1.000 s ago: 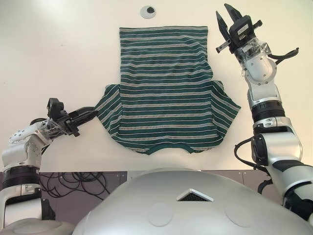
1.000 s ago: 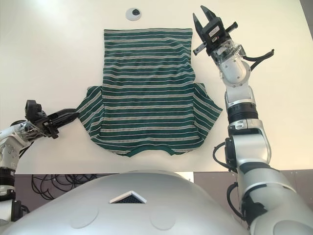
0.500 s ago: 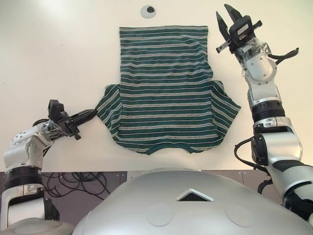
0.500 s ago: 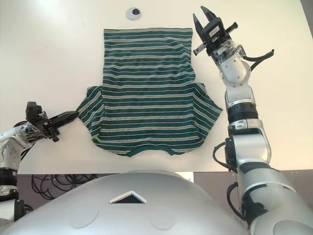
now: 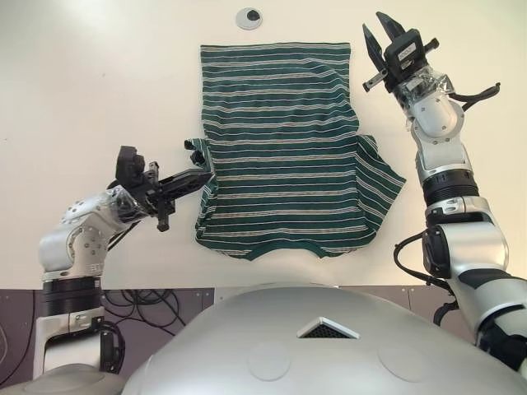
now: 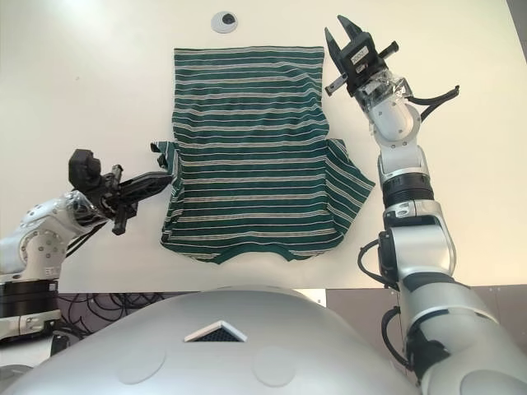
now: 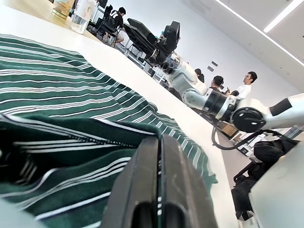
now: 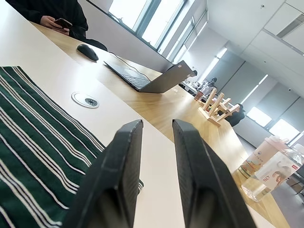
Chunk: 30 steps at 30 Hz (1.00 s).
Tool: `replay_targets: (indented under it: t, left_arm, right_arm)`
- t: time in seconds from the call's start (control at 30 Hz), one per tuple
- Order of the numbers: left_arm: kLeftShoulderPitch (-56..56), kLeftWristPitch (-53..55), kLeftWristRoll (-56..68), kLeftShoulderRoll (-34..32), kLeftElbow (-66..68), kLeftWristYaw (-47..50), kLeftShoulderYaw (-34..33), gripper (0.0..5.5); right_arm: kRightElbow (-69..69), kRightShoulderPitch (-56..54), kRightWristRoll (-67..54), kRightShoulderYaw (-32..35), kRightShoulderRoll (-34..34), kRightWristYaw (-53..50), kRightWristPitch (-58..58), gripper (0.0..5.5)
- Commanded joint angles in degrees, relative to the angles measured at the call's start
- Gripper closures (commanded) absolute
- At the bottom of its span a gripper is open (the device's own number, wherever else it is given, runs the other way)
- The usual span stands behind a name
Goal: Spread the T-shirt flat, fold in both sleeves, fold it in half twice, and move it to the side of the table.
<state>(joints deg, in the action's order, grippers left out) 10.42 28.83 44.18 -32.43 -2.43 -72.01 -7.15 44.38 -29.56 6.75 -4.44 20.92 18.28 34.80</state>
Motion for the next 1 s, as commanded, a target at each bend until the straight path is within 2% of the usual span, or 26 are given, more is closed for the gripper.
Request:
replay_targets:
  t: [0.03, 0.17, 0.27, 0.43, 0.57, 0.63, 0.77, 0.87, 1.0]
  left_arm:
    - [-3.3, -2.6, -5.1, 3.5, 3.6, 3.0, 4.2, 5.48]
    - [-3.6, -5.9, -9.9, 5.9, 7.9, 3.9, 7.7, 5.48]
    - [-2.9, -7.9, -11.4, 7.0, 8.8, 3.7, 8.8, 5.20]
    - [-2.4, -8.5, -10.8, 8.3, 7.6, 3.9, 8.8, 4.49]
    - [-3.0, -6.9, -8.1, 9.4, 4.9, 5.4, 7.0, 3.86]
    - [-3.4, -7.2, -7.2, 10.4, 3.1, 6.7, 6.3, 3.63]
    - [-4.0, -12.1, -7.9, 13.3, 1.8, 10.0, 4.6, 3.63]
    - [-4.4, -22.3, -15.3, 13.9, 3.9, 10.9, 6.6, 3.63]
    - [-4.9, -26.2, -16.8, 14.8, 5.8, 11.7, 6.3, 3.63]
  right_arm:
    - [-0.3, 0.6, -0.3, 0.5, 0.3, 0.3, -0.5, 4.34]
    - [-3.0, 2.5, -1.7, 1.3, 1.3, 1.6, -1.2, 4.34]
    - [-12.4, 8.5, -10.7, 4.4, 3.3, 9.1, -8.3, 4.34]
    - [-35.0, 25.4, -30.3, 10.5, 14.1, 26.5, -34.1, 4.34]
    - [-43.0, 35.5, -40.6, 15.8, 22.4, 33.4, -53.7, 3.73]
    - [-43.4, 39.7, -41.8, 16.0, 24.9, 36.1, -60.1, 3.41]
    - [-41.5, 41.9, -43.1, 15.6, 24.4, 37.6, -67.6, 3.41]
    - [-39.5, 42.0, -43.4, 15.4, 22.1, 36.8, -70.7, 3.41]
    - [-37.6, 42.1, -43.0, 14.6, 20.0, 35.7, -72.7, 3.41]
